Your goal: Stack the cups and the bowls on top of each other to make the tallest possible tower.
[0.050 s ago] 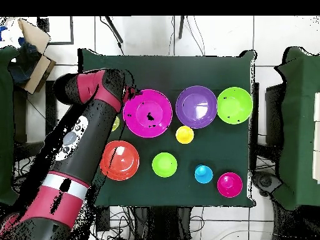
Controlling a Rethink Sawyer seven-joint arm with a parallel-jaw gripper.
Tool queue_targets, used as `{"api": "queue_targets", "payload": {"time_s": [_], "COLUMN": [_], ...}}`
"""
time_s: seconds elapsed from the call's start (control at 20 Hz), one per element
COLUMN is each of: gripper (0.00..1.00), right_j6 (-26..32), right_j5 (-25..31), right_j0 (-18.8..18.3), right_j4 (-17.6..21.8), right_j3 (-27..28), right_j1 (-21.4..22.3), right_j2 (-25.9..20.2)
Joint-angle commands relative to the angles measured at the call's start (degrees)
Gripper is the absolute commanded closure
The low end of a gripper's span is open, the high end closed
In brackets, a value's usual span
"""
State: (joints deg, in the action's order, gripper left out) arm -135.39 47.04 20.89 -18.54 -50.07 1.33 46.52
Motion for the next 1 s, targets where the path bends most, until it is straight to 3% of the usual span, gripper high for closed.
{"api": "queue_targets", "payload": {"time_s": [0.05, 0.65, 1.0], "gripper": [0.00, 0.00, 0.00], "right_j6": [-9.89, -8.85, -9.12], "right_j5": [-3.95, -3.33, -9.13], "right_j0": [-1.78, -1.69, -2.66], "right_j4": [-0.13, -0.29, -3.02], "right_j3": [-2.20, -3.17, -8.72], "right_j1": [-2.85, -2.02, 0.14], "right_j2": [-6.71, -7.22, -13.35]}}
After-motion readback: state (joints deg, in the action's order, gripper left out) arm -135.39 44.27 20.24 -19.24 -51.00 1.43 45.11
